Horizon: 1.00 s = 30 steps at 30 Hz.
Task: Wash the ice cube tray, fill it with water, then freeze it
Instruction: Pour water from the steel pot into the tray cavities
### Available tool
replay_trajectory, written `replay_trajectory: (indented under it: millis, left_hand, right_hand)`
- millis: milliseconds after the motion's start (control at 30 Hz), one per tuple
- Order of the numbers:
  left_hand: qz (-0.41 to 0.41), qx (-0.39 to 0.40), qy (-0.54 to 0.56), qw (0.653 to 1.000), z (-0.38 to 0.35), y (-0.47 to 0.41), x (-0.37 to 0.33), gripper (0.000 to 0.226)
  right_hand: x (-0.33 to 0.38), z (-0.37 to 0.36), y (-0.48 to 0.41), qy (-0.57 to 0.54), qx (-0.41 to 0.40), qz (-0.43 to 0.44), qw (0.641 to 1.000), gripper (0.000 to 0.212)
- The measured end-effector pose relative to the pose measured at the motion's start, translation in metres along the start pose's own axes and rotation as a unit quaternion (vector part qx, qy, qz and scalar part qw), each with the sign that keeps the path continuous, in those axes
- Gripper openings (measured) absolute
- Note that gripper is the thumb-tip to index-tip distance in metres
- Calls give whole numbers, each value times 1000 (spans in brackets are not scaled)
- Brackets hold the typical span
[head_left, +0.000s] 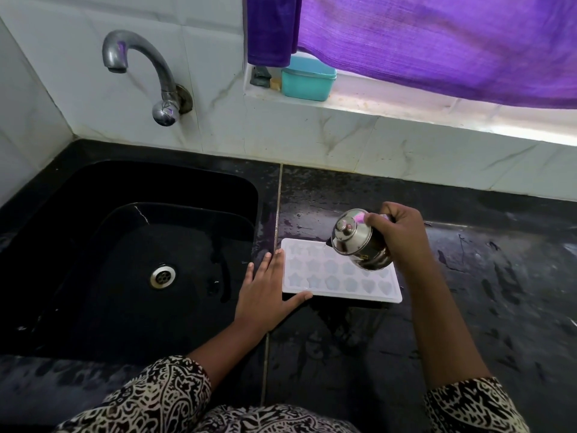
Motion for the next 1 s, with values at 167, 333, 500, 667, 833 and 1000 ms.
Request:
replay_trajectory:
  millis: [167, 333, 500, 667, 833, 1000]
  left_hand:
    - [1, -2, 1, 1000, 1, 0, 0, 115]
    - [1, 2, -1, 1000, 1, 0, -1, 115]
    - [1, 5, -7, 1000, 1, 0, -1, 115]
    - [2, 6, -5, 1000, 2, 0, -1, 115]
    - [4, 0, 1, 1000, 4, 0, -2, 115]
    - [3, 1, 6, 1000, 4, 0, -2, 114]
  right_hand:
    - [-34, 12, -3, -132, -21, -75, 988, 39]
    - [-51, 21, -3, -184, -32, -102, 977, 45]
    - [-52, 30, -3, -138, -44, -94, 985, 37]
    - [-48, 32, -1, -80, -44, -77, 993, 23]
    - [-38, 30, -1, 1, -33, -49, 998, 25]
    - [-29, 28, -2, 52, -32, -20, 998, 37]
Point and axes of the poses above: each hand's wrist, its own y-axis away from the middle knuckle, its own z-axis out of the back of the hand, x = y × z, the point moved 10 cm from there along -y, towards the middle knuckle, and after that the axes turned 11 degrees about -z, right-handed, at the moved point
